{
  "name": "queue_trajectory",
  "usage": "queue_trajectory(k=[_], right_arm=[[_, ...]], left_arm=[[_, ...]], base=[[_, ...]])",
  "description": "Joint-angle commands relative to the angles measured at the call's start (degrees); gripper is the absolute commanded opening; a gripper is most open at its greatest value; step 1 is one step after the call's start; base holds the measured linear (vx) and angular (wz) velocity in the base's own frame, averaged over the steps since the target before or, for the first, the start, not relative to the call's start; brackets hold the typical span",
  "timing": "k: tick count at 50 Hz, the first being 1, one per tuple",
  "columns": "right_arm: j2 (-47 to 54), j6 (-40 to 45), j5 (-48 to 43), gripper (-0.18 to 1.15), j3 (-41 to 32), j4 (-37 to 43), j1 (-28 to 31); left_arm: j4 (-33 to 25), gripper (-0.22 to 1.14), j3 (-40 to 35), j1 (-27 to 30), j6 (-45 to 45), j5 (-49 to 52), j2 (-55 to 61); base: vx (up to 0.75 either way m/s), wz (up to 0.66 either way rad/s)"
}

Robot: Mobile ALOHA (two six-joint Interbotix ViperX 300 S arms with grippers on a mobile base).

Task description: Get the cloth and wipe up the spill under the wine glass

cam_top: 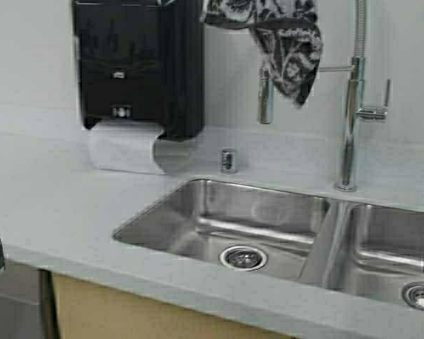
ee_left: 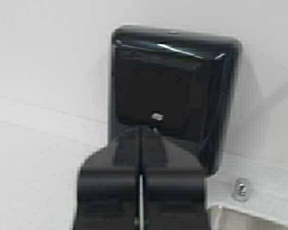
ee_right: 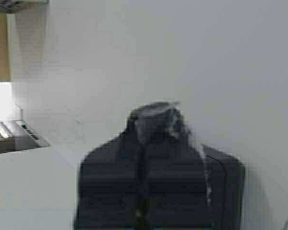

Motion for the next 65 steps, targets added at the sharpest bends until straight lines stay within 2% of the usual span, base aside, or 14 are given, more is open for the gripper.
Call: queue_trajectory(k=[1, 14, 36, 65], right_arm=[[-1.58, 0.35, -0.26, 0.07, -0.18, 0.0, 0.53], [-1.67, 0.62, -0.88, 0.07, 1.58, 0.18, 1.49], [-2.11, -0.09, -2.81, 0.07, 12.3, 0.26, 0.44], [2.11, -0.18, -5.89, 0.07, 11.6, 0.26, -4.48]], left_arm=[[-0.09, 0.02, -0.97, 0.09, -0.09, -0.26, 0.44], [-0.7, 0.02, -1.14, 0.0, -0.62, -0.26, -0.18], [-0.62, 0.02, -1.05, 0.09, -1.05, -0.26, -1.85], [-0.44, 0.02, -1.05, 0.09, -0.62, -0.53, -0.09]], base=[[-0.17, 0.19], [-0.17, 0.25], [-0.15, 0.4], [-0.11, 0.49]])
